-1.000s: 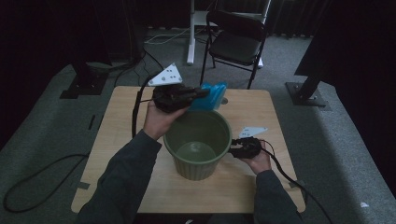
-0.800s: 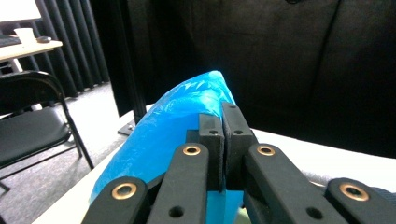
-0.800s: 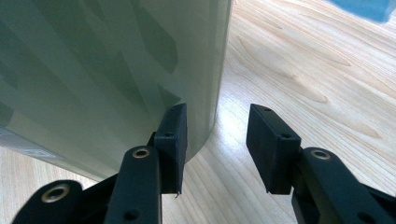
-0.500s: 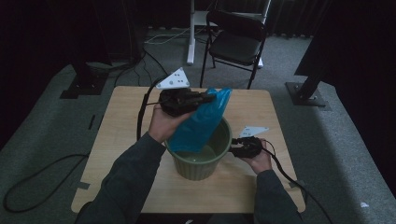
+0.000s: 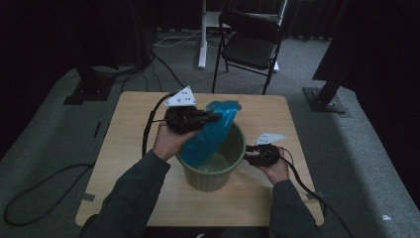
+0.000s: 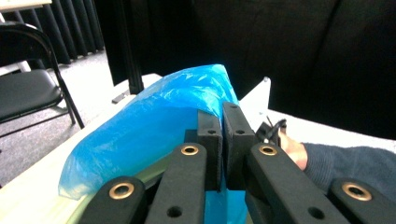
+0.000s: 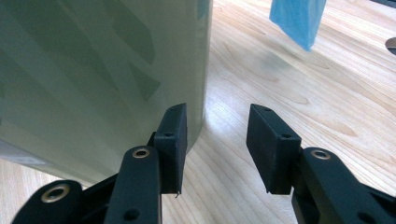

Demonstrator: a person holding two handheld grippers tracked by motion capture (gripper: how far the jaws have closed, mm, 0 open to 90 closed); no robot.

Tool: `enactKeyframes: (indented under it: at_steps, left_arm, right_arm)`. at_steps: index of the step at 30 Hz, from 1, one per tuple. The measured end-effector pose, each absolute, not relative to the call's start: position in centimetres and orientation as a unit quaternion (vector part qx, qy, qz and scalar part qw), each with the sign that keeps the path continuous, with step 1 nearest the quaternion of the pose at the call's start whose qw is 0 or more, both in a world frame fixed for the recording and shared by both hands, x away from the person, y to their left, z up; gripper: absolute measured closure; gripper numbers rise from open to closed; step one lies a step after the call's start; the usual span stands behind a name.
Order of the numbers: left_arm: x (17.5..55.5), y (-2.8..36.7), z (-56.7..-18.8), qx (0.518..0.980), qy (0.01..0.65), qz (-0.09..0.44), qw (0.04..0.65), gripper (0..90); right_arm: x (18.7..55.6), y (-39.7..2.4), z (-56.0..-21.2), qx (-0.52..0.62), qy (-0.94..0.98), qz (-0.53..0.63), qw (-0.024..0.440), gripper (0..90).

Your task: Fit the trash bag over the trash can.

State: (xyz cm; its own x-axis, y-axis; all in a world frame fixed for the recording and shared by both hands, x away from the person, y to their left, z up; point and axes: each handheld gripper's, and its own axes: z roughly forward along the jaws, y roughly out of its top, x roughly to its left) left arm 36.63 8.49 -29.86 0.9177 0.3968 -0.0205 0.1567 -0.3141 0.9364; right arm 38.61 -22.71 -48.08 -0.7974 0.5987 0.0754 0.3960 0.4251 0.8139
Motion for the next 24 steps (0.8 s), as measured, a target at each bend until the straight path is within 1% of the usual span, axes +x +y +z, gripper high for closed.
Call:
enactKeyframes:
  at_steps: [5, 12, 17, 18, 24]
  left_arm:
    - [36.4, 9.0, -30.9, 0.809, 0.177, 0.100, 0.552, 86.7]
    - [36.0, 9.0, -32.3, 0.820, 0.180, 0.085, 0.537, 86.0]
    - [35.8, 8.8, -32.7, 0.824, 0.178, 0.082, 0.532, 85.8]
    - [35.6, 8.7, -32.9, 0.827, 0.175, 0.079, 0.528, 85.7]
    - [35.2, 8.6, -33.5, 0.833, 0.171, 0.075, 0.520, 85.2]
  right_arm:
    - [38.8, -23.2, -47.5, 0.311, 0.824, 0.457, 0.123, 57.4]
    - [39.2, -24.3, -45.1, 0.320, 0.798, 0.488, 0.148, 56.1]
    - [40.0, -24.8, -44.0, 0.330, 0.783, 0.503, 0.156, 54.6]
    - [40.4, -24.7, -43.5, 0.330, 0.781, 0.506, 0.159, 52.7]
    - [41.1, -24.0, -41.8, 0.319, 0.776, 0.515, 0.177, 48.1]
